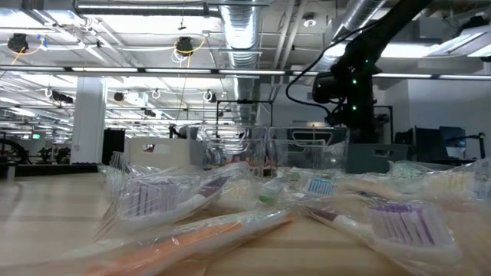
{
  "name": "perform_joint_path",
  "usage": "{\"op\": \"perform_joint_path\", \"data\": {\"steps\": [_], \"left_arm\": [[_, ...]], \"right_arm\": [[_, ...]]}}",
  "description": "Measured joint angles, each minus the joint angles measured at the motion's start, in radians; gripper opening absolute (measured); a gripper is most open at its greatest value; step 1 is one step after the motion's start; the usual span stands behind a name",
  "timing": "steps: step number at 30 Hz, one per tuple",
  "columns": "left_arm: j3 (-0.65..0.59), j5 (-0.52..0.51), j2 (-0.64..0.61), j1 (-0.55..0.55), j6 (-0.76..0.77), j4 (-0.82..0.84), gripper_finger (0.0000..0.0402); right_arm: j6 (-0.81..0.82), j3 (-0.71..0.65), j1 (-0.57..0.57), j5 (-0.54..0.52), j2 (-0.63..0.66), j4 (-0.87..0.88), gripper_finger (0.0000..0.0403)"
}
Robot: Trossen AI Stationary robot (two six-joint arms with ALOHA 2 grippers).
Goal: Pick & Place Toothbrushes
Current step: Put the blue toothbrush into the blue bin, then put the violet toothbrush into the white bin
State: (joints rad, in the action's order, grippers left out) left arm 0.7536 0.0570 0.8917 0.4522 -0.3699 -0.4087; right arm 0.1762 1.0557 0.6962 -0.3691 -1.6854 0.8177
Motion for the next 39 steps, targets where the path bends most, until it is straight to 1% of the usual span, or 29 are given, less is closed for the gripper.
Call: {"op": "perform_joint_path", "data": {"steps": [3, 6, 10, 14, 22, 26, 29, 34, 39], "left_arm": [[0.000, 0.000, 0.000, 0.000, 0.000, 0.000, 0.0008], [0.000, 0.000, 0.000, 0.000, 0.000, 0.000, 0.0008], [0.000, 0.000, 0.000, 0.000, 0.000, 0.000, 0.0008], [0.000, 0.000, 0.000, 0.000, 0.000, 0.000, 0.0008], [0.000, 0.000, 0.000, 0.000, 0.000, 0.000, 0.0008], [0.000, 0.000, 0.000, 0.000, -0.015, 0.000, 0.0008], [0.000, 0.000, 0.001, 0.000, -0.022, 0.000, 0.0008], [0.000, 0.000, 0.005, 0.000, -0.023, -0.002, 0.0008], [0.000, 0.000, 0.005, 0.000, -0.022, -0.001, 0.0008]], "right_arm": [[0.000, 0.001, 0.007, 0.032, 0.020, -0.006, 0.0000], [0.009, 0.001, 0.005, 0.036, 0.030, -0.004, 0.0001], [0.016, 0.002, 0.006, 0.036, 0.037, -0.003, 0.0018], [0.026, 0.002, 0.006, 0.036, 0.037, -0.003, 0.0057], [0.034, 0.013, 0.005, 0.035, 0.037, 0.024, 0.0159], [0.034, 0.083, -0.002, 0.032, 0.037, 0.088, 0.0202], [0.034, 0.164, -0.015, 0.031, 0.037, 0.147, 0.0219], [0.035, 0.322, -0.058, 0.031, 0.037, 0.240, 0.0225], [0.034, 0.474, -0.148, 0.031, 0.037, 0.327, 0.0217]]}}
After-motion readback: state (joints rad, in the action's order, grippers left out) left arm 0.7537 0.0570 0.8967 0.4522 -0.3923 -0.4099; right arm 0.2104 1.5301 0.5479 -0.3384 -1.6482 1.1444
